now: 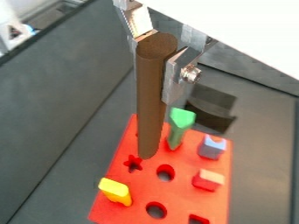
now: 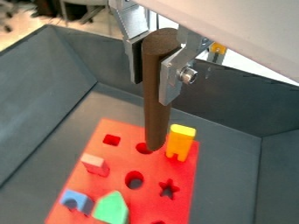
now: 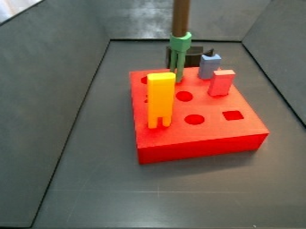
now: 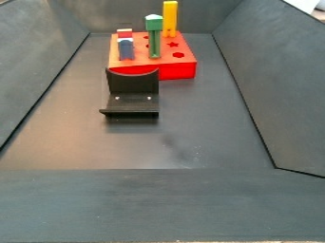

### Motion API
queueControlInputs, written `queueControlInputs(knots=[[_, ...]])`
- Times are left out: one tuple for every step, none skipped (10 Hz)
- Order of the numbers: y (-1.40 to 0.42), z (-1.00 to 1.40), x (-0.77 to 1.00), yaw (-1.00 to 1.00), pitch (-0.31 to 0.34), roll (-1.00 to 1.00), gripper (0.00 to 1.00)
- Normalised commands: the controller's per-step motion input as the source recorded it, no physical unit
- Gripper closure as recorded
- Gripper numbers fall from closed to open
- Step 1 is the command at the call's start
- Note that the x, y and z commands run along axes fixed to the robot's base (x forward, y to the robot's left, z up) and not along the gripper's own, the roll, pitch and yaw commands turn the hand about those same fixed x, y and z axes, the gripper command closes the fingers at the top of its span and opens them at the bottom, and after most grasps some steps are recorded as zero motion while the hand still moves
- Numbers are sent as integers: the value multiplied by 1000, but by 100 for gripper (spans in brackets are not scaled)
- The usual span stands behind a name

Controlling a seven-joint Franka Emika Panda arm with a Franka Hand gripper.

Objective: Pick up the oval object. Move up. Move to above the board. Insert the oval object.
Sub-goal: Insert the oval object.

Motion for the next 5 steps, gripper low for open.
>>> queueControlInputs(knots=[[0,0,880,-343,-74,-64,100],[0,0,914,-311,-67,-53,100],[0,-209,794,-420,-63,0,100],[0,-400,554,-629,-40,96,100],[0,-417,157,-971,-26,116,100]])
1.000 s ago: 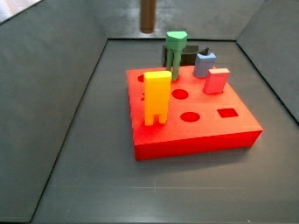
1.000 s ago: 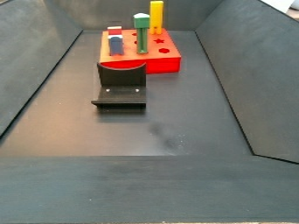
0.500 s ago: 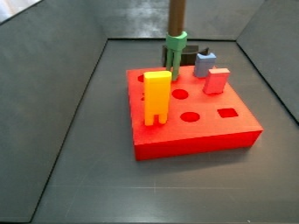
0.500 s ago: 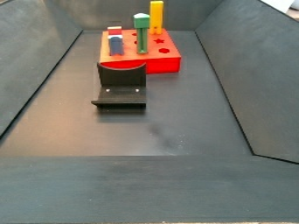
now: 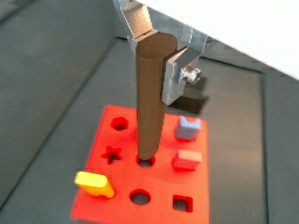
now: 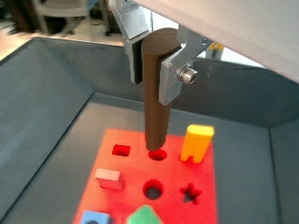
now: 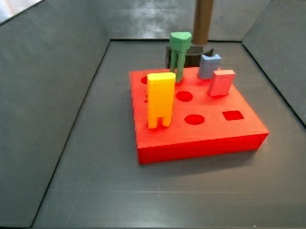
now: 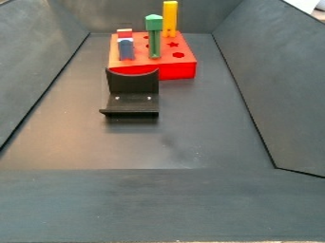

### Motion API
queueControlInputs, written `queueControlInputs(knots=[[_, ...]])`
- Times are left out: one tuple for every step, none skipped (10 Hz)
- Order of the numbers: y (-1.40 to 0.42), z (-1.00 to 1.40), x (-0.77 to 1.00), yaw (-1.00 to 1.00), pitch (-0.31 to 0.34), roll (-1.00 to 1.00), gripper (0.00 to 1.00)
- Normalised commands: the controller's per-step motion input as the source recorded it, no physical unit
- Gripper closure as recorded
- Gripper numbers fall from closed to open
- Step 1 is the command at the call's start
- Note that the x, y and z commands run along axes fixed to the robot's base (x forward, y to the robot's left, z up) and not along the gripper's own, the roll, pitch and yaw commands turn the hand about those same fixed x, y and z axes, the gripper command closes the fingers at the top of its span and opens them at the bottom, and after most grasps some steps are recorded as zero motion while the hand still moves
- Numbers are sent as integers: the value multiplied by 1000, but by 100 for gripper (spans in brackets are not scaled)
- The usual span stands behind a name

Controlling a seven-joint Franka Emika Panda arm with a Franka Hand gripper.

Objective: Pick up the oval object. Move up. Move to above the board. Insert the oval object.
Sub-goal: Insert the oval object.

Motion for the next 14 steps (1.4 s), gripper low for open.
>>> queueControlInputs(knots=[[0,-383,34,-1000,-34,80,100],[0,-374,0,-1000,-11,90,100],[0,-417,-37,-1000,10,139,100],[0,-346,-71,-920,146,89,100],[0,-317,-71,-823,247,81,100],[0,-286,-71,-800,279,84,100],[0,-280,-69,-809,276,80,100],[0,-274,-77,-877,200,87,100],[-66,-186,0,-994,0,73,100],[-57,-209,0,-997,0,76,100],[-37,-243,6,-1000,0,87,100],[-34,-243,29,-997,-19,80,100],[-89,-191,314,-774,-11,67,100],[-151,-111,637,-477,-3,39,100]])
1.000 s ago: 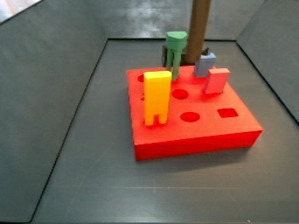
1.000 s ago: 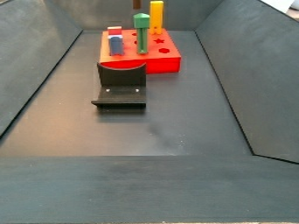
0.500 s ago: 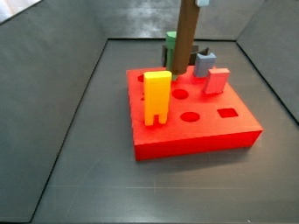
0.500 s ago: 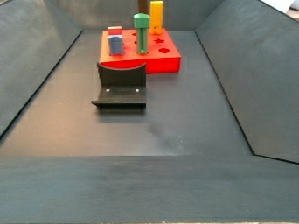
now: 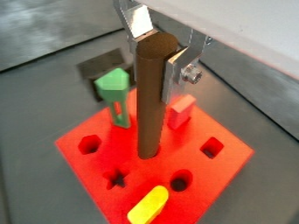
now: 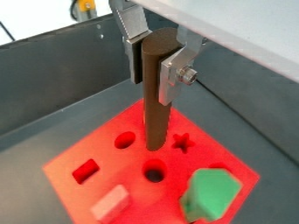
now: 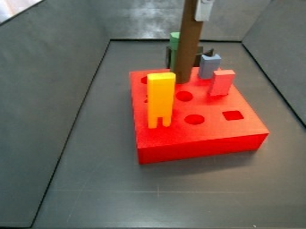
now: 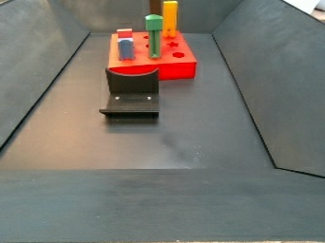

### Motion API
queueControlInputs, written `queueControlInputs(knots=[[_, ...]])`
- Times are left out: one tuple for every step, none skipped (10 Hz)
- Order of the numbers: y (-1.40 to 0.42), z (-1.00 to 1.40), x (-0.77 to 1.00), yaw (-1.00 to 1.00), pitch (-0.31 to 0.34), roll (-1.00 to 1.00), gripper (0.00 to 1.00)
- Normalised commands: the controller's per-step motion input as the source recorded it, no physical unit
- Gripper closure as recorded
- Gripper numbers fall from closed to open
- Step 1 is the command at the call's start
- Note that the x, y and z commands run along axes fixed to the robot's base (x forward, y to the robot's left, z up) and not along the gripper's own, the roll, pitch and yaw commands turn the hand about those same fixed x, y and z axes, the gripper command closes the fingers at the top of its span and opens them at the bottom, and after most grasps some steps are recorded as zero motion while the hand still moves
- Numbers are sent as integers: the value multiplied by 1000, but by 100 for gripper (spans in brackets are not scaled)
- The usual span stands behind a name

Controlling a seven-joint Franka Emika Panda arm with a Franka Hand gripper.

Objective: Pick up the oval object. Move up. Move to above the board. Insert the oval object.
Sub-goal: Insert the oval object.

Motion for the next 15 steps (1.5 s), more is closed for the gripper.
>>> queueControlInputs(knots=[[-186,-54,797,-317,0,17,100],[-214,-31,920,-180,0,11,100],[-229,-49,854,-231,0,43,100],[-151,-211,277,-751,-26,147,100],[-117,-280,206,-820,-50,180,100],[-146,-231,274,-743,-36,169,100],[-640,-54,154,-69,20,233,100],[-591,-114,0,180,0,211,100],[-531,-220,-49,214,-11,123,100],[0,-171,-29,169,-36,0,100],[0,-274,-94,100,-44,0,100],[0,-200,0,0,0,0,100],[0,-157,0,-37,0,0,100],[37,0,0,-174,0,0,100],[0,-49,-209,-117,0,0,100]])
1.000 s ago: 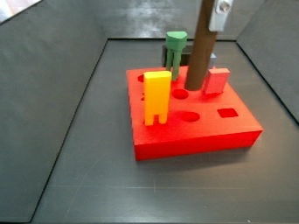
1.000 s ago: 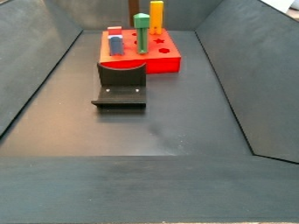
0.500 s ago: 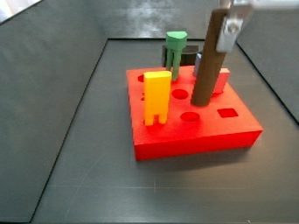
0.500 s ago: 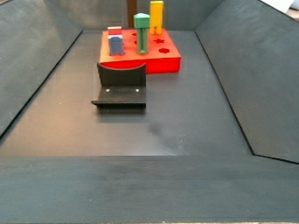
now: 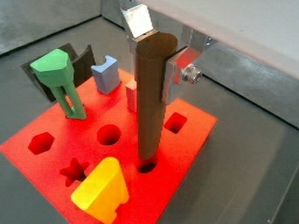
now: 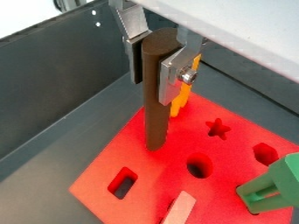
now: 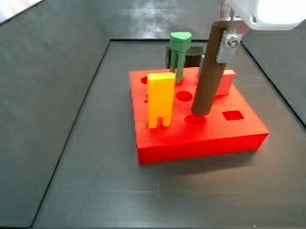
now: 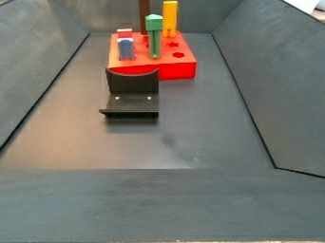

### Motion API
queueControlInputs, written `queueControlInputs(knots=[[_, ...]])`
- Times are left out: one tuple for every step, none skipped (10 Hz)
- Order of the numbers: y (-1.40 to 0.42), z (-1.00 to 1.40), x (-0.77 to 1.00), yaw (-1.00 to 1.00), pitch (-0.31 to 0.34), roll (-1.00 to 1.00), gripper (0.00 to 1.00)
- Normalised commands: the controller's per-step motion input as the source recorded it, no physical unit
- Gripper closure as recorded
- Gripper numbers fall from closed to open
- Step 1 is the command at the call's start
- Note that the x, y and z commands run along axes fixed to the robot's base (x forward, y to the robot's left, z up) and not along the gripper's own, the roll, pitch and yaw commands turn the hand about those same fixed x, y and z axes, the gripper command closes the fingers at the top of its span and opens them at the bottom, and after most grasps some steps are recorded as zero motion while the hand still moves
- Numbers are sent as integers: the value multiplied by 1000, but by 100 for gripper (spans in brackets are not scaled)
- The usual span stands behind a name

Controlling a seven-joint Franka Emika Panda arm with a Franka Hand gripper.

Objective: Pick up the oval object. Move up. Move to above the board. Insert the oval object.
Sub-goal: Insert the oval object.

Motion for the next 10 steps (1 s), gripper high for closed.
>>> queueControlInputs(knots=[[-154,-240,-237,-166,0,0,100],[-151,-169,0,-106,-50,-41,100],[-109,-6,11,-60,-31,-54,100],[0,0,131,-11,-26,-87,100],[77,-80,74,0,0,-37,100],[63,-126,-51,0,0,0,100],[0,-143,-74,0,-3,-20,100],[0,-200,-26,0,-76,-91,100],[0,-217,0,0,-139,-157,100],[0,-231,197,-49,-130,-150,100]])
